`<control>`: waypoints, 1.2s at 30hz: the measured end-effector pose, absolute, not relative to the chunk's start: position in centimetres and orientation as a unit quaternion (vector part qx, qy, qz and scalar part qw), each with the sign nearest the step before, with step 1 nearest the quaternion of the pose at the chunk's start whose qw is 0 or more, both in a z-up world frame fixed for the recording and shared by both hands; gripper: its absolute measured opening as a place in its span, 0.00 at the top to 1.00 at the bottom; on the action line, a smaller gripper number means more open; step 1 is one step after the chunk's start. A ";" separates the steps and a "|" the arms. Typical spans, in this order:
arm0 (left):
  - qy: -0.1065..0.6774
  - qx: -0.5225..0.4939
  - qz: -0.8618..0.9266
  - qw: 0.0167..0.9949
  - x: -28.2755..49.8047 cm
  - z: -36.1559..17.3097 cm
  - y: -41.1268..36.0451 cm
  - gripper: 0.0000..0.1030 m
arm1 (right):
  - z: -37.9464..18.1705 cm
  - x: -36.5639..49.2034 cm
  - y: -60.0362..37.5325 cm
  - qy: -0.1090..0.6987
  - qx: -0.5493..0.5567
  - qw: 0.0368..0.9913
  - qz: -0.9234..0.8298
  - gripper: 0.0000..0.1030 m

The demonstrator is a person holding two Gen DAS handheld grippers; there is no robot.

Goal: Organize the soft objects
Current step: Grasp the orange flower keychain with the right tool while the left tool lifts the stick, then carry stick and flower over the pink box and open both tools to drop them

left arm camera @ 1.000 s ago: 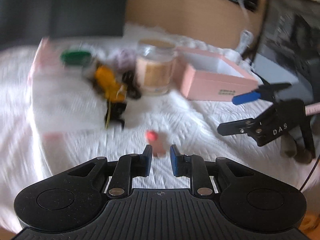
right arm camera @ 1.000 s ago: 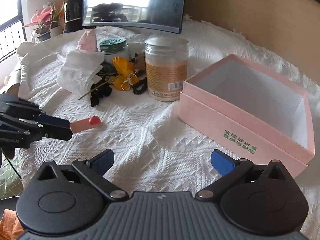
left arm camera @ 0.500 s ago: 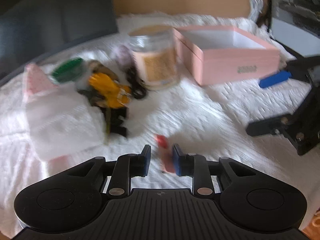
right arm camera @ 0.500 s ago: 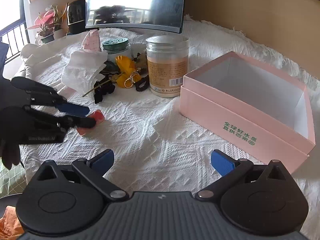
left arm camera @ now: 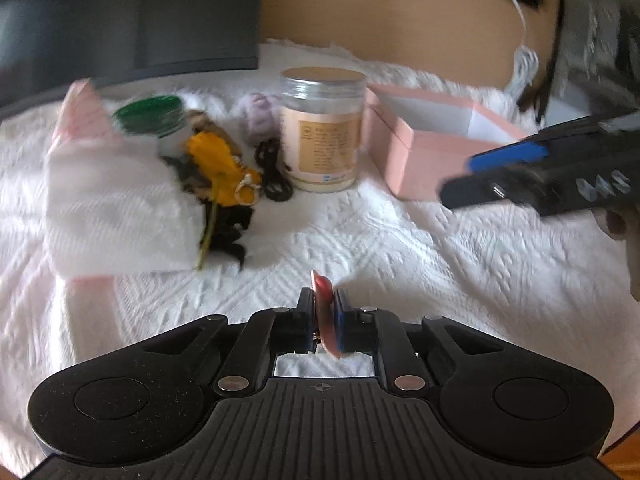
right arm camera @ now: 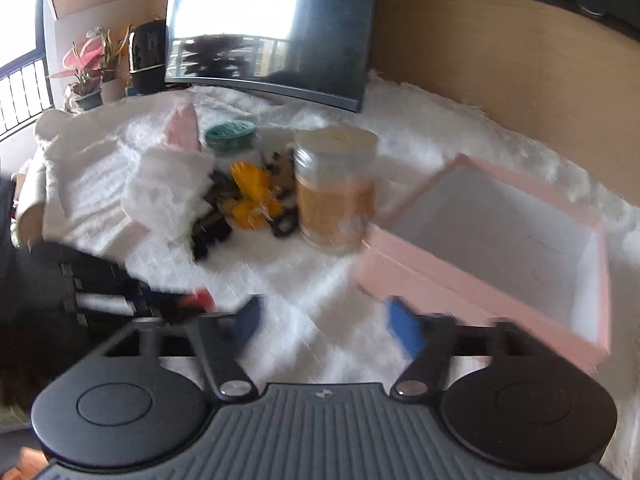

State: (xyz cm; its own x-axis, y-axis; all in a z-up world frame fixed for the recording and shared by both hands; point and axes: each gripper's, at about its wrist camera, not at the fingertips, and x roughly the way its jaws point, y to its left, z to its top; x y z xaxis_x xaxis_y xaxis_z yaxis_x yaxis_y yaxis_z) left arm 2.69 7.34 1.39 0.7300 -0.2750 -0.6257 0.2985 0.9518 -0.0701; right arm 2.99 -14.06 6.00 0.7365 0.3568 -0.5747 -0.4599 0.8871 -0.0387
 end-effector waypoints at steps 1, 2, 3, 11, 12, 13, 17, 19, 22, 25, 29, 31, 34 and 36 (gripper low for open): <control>0.331 0.011 -0.152 0.931 2.5 1.4 7.9 0.87 | 6.4 3.6 -13.2 0.292 -0.085 0.925 0.226 0.64; 0.328 0.005 -0.149 0.933 2.3 1.4 8.5 0.88 | 6.8 4.2 -12.1 0.294 -0.081 0.924 0.232 0.64; 0.326 0.000 -0.146 0.934 2.0 1.4 9.1 0.88 | 7.1 4.8 -11.1 0.297 -0.076 0.922 0.238 0.64; 0.301 -0.051 -0.114 0.945 0.7 2.1 14.4 0.88 | 5.6 12.9 -4.4 0.386 0.031 0.898 0.209 0.64; 0.297 -0.056 -0.112 0.947 0.6 2.2 14.9 0.88 | 5.3 13.5 -3.9 0.391 0.039 0.897 0.202 0.64; 0.292 -0.061 -0.108 0.948 0.5 2.3 15.5 0.88 | 5.0 14.1 -3.5 0.394 0.043 0.897 0.193 0.64; 0.277 -0.082 -0.098 0.952 0.6 2.6 17.6 0.88 | 3.8 15.3 -2.0 0.407 0.034 0.895 0.178 0.65; 0.273 -0.089 -0.093 0.953 0.8 2.9 18.3 0.88 | 3.7 15.5 -1.5 0.407 0.029 0.893 0.190 0.91; 0.260 -0.098 -0.090 0.956 1.6 4.3 19.0 0.88 | 5.3 15.3 -1.4 0.398 0.029 0.891 0.215 0.98; 0.224 -0.092 -0.086 0.966 3.0 7.4 19.6 0.88 | 9.4 14.2 -2.5 0.359 0.033 0.901 0.240 0.98; 0.182 -0.091 -0.080 0.976 5.9 11.8 19.4 0.88 | 15.6 12.8 -5.3 0.292 0.041 0.922 0.249 0.98; 0.172 -0.094 -0.088 0.977 7.8 13.7 18.6 0.88 | 17.6 12.1 -7.1 0.268 0.045 0.932 0.242 0.98; 0.168 -0.081 -0.104 0.977 10.7 16.2 16.3 0.88 | 19.9 11.1 -10.4 0.231 0.053 0.948 0.213 0.98; 0.177 -0.075 -0.128 0.973 12.4 16.8 14.1 0.88 | 20.6 10.4 -12.9 0.208 0.057 0.958 0.189 0.98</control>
State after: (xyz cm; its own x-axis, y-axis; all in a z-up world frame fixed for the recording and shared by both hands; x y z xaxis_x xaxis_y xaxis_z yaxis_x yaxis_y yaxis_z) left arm 12.36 14.10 16.80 0.9046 -0.2756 -0.3252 0.2224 0.9559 -0.1916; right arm 10.40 -12.87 20.63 0.8416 0.3863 -0.3776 -0.3384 0.9219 0.1889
